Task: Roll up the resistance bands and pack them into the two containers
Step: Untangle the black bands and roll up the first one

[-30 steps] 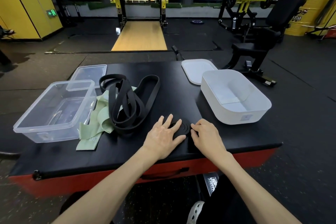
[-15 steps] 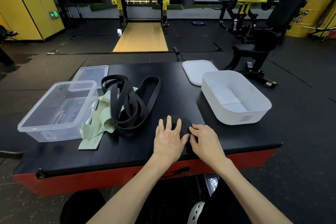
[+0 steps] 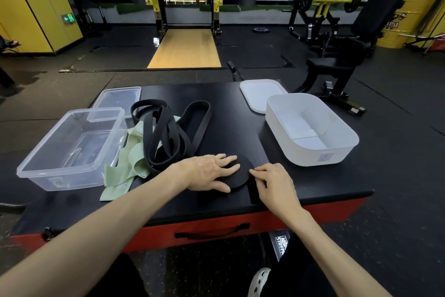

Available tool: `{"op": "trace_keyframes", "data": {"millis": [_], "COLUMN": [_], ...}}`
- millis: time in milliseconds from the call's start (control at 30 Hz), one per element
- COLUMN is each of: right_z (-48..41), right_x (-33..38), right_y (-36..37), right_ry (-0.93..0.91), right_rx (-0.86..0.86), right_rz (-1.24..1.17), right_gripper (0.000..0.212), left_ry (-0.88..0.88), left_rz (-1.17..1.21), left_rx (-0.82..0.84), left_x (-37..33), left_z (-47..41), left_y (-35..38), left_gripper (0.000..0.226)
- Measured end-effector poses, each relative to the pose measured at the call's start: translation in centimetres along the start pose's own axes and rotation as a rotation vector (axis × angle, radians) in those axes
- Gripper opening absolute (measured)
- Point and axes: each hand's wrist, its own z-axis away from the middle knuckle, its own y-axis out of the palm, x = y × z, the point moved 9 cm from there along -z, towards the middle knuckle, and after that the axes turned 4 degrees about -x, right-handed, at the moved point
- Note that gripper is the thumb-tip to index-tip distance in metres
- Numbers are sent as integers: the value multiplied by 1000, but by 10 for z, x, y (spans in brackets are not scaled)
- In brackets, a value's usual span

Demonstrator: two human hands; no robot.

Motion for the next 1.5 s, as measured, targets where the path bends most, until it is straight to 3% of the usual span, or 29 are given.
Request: {"op": "trace_keyframes", "data": {"millis": [133, 367, 567, 767, 1167, 1367, 1500], "right_z": [2, -1, 2, -2, -23, -39, -42], "right_x": [0, -7, -3, 9, 31, 43, 40], "right_y": [-5, -11, -11, -6, -3, 6, 16], "right_ry": [57, 210, 240, 257, 414, 442, 462], "right_rx": [-4, 27, 17, 104, 185, 252, 269], "right_rz": [-86, -88, -114, -23, 196, 267, 315], "right_gripper": [20, 7, 12, 25, 26, 26, 28], "left_ry": [-65, -223, -355, -435, -595, -684, -594], "left_rz": [160, 181, 209, 230, 199, 467, 381], "left_rx": [-64, -226, -340, -366, -482, -465, -520], "left_x": [-3, -5, -8, -14, -28, -17, -25], "left_z": [4, 5, 4, 4, 11, 14, 19], "left_y": [7, 10, 16, 16, 1, 8, -2], "left_gripper": [67, 65, 65, 64, 56, 76, 54]}}
